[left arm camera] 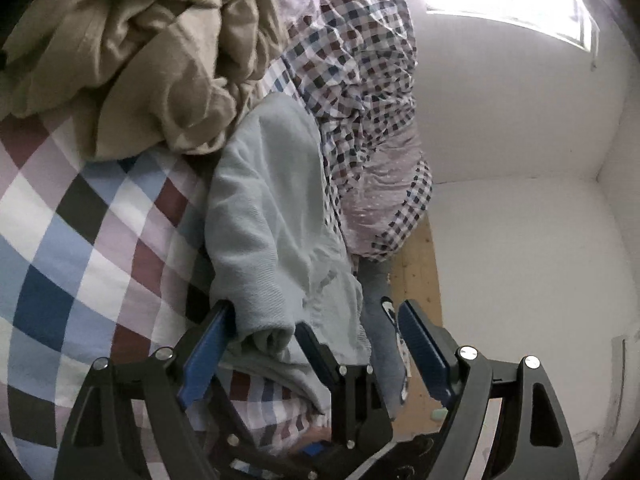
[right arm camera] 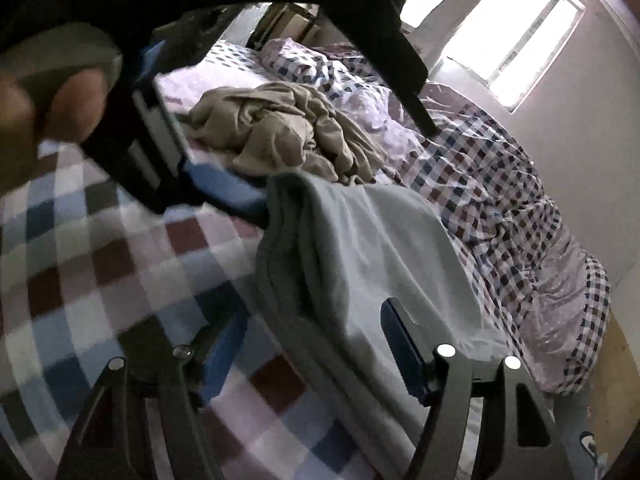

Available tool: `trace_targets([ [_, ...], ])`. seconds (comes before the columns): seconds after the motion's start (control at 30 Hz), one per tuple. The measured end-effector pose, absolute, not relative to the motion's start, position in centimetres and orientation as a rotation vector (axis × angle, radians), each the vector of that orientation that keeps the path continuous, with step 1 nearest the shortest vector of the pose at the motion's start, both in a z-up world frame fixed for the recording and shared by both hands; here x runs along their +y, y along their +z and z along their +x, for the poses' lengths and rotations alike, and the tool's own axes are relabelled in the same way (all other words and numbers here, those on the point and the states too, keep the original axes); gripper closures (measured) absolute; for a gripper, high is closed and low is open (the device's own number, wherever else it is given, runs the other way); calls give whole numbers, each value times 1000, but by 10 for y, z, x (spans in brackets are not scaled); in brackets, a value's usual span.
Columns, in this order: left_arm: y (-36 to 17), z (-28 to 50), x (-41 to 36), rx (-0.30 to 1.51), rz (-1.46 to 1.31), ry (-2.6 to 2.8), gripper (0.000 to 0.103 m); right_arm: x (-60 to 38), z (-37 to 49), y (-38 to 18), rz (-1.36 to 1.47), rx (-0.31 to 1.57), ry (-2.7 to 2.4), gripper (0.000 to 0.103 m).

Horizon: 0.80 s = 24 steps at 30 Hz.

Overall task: Fold clothes
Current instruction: 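Hold the sweatpants with the left gripper while the right gripper grasps and folds it over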

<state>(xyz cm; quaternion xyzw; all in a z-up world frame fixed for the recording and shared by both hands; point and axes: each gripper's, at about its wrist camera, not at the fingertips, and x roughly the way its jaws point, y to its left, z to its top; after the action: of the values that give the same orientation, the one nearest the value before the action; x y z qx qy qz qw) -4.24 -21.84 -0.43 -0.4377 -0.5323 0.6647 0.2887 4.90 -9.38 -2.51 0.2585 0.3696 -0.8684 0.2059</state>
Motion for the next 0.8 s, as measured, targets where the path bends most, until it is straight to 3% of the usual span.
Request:
trace_targets([
  [0.07,-7,-43,-222,-1432,-1167,1751,17,-101,46,-27,714,1041,-2415,33],
  [0.13,-7,-42,-224,-1432,-1162,1730,17,-108,43,-30,710,1069,-2409,50],
  [0.27,-11,-44,-226,-1429,-1195,1757,17,-114,37,-37,723,1109,-2408,71],
  [0.33,-14,-44,-228,-1406,-1228,1785,17,-113,37,-37,714,1111,-2423,87],
  [0.57,-13,-49,-213,-1330,-1229,1840,19,-100,40,-18,651,1013,-2470,93],
  [0.67,-14,-51,-204,-1305,-1235,1845,39,-98,41,-13,646,1000,-2463,93],
  [0.73,-15,-52,-200,-1287,-1257,1863,68,-95,43,-12,645,999,-2456,92],
  [0.8,-15,-53,-197,-1268,-1284,1902,74,-93,46,-13,648,1010,-2444,90],
])
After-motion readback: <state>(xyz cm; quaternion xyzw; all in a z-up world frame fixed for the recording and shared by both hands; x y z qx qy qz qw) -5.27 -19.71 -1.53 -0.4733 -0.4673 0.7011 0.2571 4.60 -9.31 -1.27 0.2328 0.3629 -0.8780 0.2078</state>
